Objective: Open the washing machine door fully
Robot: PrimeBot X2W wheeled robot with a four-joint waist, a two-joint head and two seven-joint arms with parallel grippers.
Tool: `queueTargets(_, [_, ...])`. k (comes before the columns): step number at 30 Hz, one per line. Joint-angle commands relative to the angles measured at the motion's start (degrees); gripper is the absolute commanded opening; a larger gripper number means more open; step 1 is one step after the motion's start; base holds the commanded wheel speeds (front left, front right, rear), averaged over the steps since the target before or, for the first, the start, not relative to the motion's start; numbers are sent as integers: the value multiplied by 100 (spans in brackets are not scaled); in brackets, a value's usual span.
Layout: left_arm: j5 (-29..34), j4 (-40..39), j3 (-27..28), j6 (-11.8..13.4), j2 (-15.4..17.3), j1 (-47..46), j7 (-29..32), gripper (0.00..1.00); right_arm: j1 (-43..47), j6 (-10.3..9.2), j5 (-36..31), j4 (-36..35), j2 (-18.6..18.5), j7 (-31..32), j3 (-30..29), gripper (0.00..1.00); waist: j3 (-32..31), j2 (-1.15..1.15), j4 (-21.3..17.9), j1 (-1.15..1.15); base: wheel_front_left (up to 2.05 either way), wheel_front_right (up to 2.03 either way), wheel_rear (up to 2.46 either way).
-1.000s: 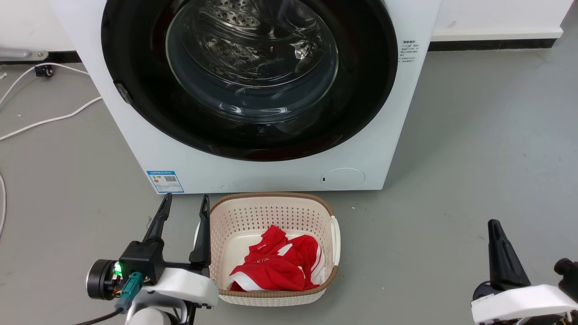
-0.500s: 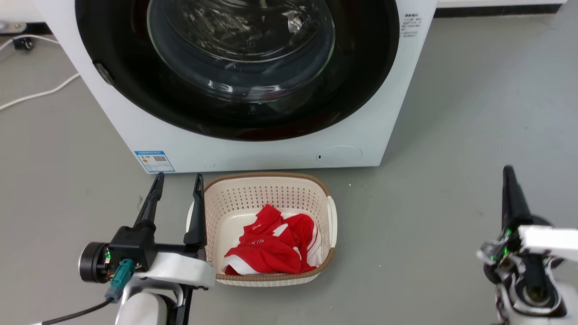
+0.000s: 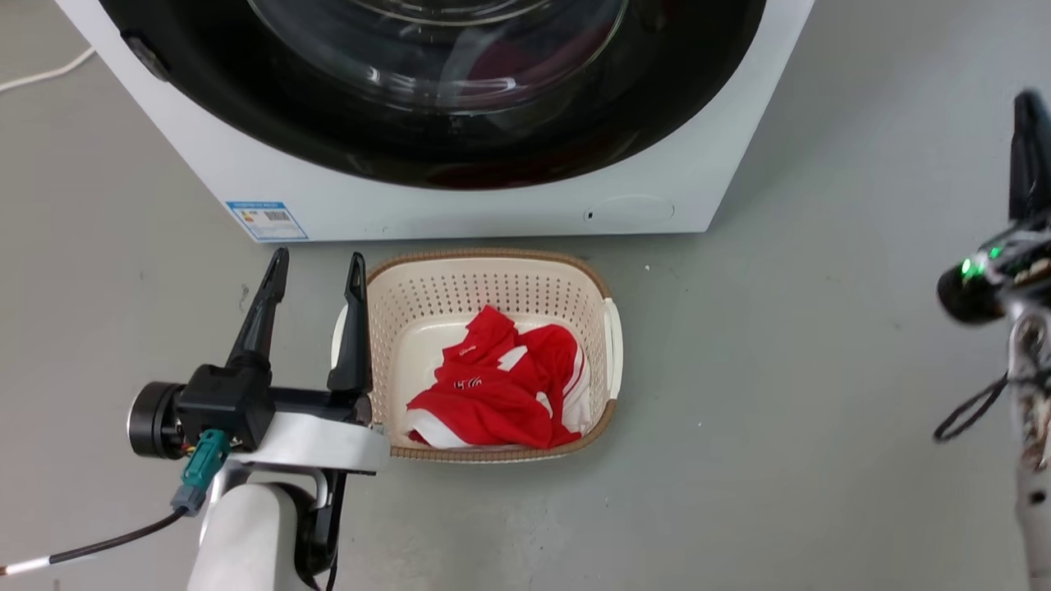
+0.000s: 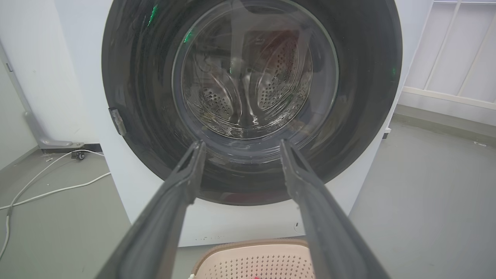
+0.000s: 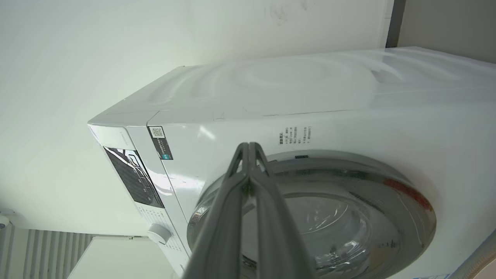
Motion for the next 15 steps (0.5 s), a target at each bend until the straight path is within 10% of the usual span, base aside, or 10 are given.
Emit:
queueTargets(1, [31, -63, -8, -33, -3, -139, -14, 100, -461, 0, -23, 250, -213, 143, 106, 0, 202, 0, 66, 0, 0, 0, 0])
queueTargets(15, [35, -371, -103, -117, -11, -495, -14, 100, -2373, 0, -666, 1270, -916, 1006, 1242, 0, 810, 0, 259, 0, 0, 0, 0])
